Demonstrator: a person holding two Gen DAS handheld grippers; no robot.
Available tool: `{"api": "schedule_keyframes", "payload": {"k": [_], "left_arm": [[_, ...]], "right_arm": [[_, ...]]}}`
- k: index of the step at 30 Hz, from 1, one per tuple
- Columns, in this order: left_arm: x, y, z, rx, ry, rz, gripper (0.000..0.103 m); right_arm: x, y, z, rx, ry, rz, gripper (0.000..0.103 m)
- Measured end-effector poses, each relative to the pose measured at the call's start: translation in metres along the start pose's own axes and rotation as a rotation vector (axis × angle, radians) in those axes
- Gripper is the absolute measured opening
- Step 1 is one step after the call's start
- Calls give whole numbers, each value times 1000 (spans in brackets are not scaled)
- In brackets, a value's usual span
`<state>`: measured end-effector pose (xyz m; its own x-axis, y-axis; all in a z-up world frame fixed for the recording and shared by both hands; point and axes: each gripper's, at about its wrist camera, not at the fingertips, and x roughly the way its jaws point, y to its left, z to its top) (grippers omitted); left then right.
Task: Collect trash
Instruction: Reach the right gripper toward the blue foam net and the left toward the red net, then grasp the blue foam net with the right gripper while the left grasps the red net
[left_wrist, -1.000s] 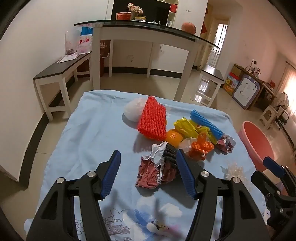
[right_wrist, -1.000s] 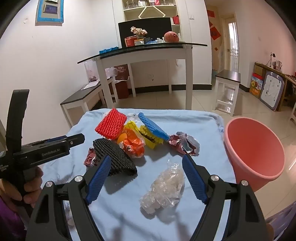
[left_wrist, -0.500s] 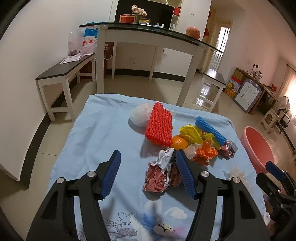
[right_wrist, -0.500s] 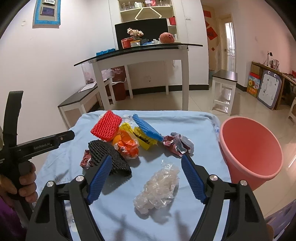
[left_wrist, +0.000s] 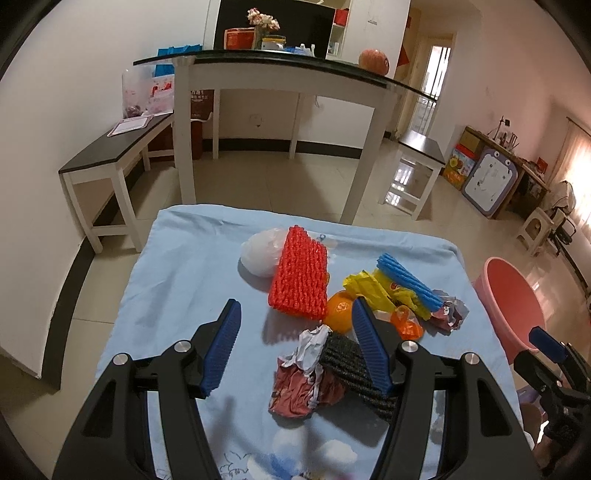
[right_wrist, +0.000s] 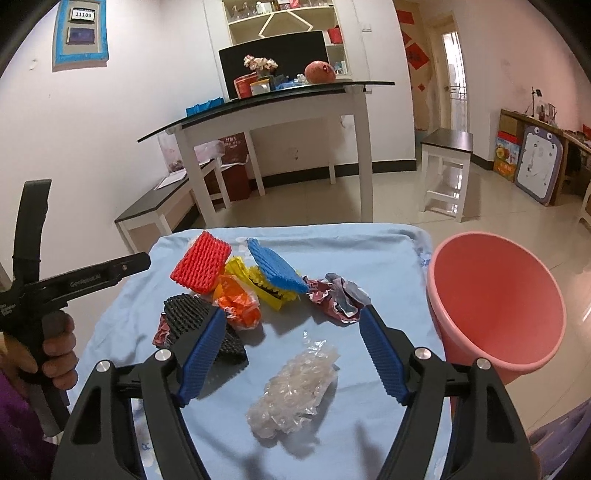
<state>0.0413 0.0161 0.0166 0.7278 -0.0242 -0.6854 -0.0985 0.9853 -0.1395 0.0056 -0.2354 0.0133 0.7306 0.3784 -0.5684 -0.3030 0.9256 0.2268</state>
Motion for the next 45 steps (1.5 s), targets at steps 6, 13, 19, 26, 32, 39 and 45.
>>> {"api": "schedule_keyframes", "payload": {"k": [6,13,19,26,32,39,45], "left_arm": [[13,-6,4,1,22,21,63],[18,-9,5,-8,33,32,63],[22,-10,4,-6,35,30,63],[26,0,3,-12,40,22,63],[31,12,2,-31,48,-15,63],[48,18,4,-37,57,-22,63],[71,28,5,-75,99,-50,49]], "right_arm": [[14,-5,2,8,22,27,72],[20,-5,7,1,23,44,71],[20,-6,9,0,18,37,71],[21,-6,11,3,24,34,63],[30,-6,14,11,46,47,59],[46,7,26,-47,63,66,52],[64,12,35,-62,80,83,50]]}}
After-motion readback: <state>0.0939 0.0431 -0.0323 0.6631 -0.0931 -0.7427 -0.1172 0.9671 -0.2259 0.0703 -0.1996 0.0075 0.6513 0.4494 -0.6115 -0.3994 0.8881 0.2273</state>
